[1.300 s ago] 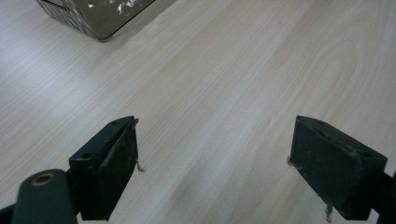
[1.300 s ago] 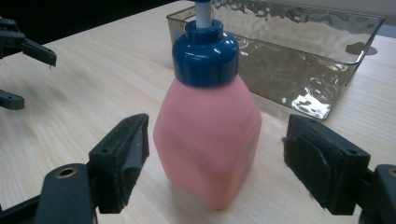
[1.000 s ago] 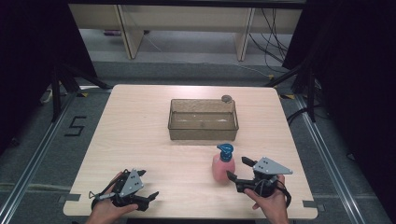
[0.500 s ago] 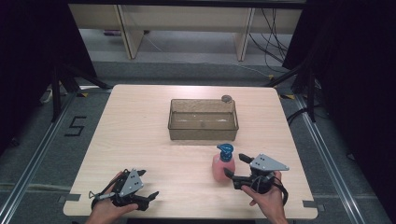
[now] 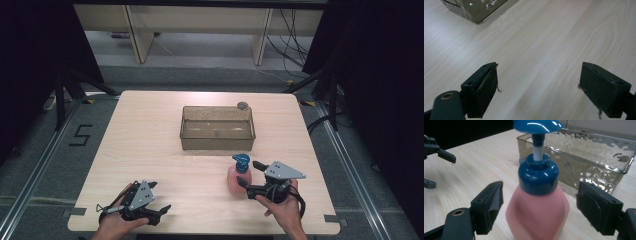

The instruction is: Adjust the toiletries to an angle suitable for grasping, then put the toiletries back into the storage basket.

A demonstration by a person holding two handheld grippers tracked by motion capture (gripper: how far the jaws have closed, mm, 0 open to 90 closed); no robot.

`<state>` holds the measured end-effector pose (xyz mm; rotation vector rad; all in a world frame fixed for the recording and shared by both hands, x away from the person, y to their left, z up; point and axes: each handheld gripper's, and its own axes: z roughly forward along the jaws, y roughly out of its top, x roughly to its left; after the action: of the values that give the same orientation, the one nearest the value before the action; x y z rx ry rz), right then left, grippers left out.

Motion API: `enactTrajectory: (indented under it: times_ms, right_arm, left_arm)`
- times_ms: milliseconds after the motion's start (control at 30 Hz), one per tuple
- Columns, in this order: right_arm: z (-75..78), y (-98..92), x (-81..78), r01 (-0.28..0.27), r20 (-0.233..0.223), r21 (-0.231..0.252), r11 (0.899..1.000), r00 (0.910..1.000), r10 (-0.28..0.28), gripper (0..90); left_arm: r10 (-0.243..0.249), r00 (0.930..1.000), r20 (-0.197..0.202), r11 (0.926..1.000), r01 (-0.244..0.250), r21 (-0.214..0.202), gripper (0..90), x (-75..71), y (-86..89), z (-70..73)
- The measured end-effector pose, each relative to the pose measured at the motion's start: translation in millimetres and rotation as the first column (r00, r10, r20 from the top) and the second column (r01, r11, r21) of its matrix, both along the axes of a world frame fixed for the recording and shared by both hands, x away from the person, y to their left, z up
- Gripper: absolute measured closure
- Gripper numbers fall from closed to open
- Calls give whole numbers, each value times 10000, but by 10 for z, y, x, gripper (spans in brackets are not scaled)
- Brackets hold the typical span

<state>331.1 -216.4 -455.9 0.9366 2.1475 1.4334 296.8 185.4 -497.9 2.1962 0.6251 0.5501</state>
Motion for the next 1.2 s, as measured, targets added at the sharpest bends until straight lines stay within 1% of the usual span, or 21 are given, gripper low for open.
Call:
enactTrajectory:
  times_ms: [33,67,100,133,167,267,300,333,467,633,667,700,733,767,867,900,933,967,1033,1067,1200]
  right_arm:
    - [4,-5,10,-13,168,-51,10000,9999,14,226]
    - [3,5,10,18,119,51,10000,9999,-19,226]
    - [2,18,2,-40,-143,204,9998,9999,43,226]
    - [2,18,2,-40,-143,204,9998,9999,43,226]
    - [0,15,20,-145,-78,26,9999,9999,145,226]
    - [2,19,28,-156,-23,-24,9999,9999,156,226]
    - [8,32,8,0,-349,54,10000,9994,2,224]
    - [3,27,42,-164,-70,-60,9998,9998,163,221]
    - [13,47,78,-165,130,-151,9998,9998,166,221]
    - [12,107,88,-62,-21,-50,10000,10000,62,225]
    - [16,101,108,-140,190,-202,9997,9997,144,230]
    - [17,108,112,-127,179,-204,9997,9998,130,233]
    - [17,127,95,-40,-195,-37,10000,9998,39,236]
    - [16,114,128,-143,233,-242,9996,9996,149,239]
    - [8,130,145,-163,179,-18,9999,9997,164,255]
    - [8,144,129,-102,-108,148,9998,9999,103,263]
    - [8,144,129,-102,-108,148,9998,9999,103,263]
    - [8,136,150,-106,66,41,9999,9999,106,278]
    - [5,139,158,-161,65,72,9998,9998,161,290]
    - [5,140,156,-175,-3,91,9998,9998,175,299]
    - [12,136,152,-269,-68,99,9996,9996,269,325]
  left_arm:
    - [33,9999,-104,10000,-33,-67,149,4,-5,1]
    - [33,9999,-104,10000,-33,-67,149,4,-5,1]
    - [92,9999,-76,9999,-91,88,149,14,1,-4]
    - [92,9999,-76,9999,-91,88,149,14,1,-4]
    - [54,9999,-112,10000,-54,64,149,17,2,-11]
    - [111,9999,-70,9999,-111,16,149,14,-2,-10]
    - [145,9999,-25,9999,-145,69,149,12,0,-2]
    - [115,9999,-48,9999,-116,-57,149,14,-4,-4]
    - [31,10000,-40,10000,-31,-16,149,11,-9,-9]
    - [57,10000,-40,10000,-57,8,149,10,11,4]
    - [104,9999,48,9999,-103,-136,149,8,6,-3]
    - [100,9999,48,9999,-100,-115,149,9,7,-3]
    - [60,10000,-27,10000,-60,-60,149,9,8,2]
    - [26,10000,-61,10000,-26,-72,149,9,7,1]
    - [15,10000,-35,10000,-15,-82,149,6,0,-5]
    - [25,10000,-34,10000,-25,-75,149,7,0,-4]
    - [25,10000,-34,10000,-25,-75,149,7,0,-4]
    - [39,10000,-31,10000,-40,-90,149,7,-1,-4]
    - [61,10000,-36,9999,-62,-161,149,6,-3,-6]
    - [28,10000,-16,10000,-28,-21,149,9,5,-2]
    - [30,10000,-45,10000,-30,-22,149,12,9,0]
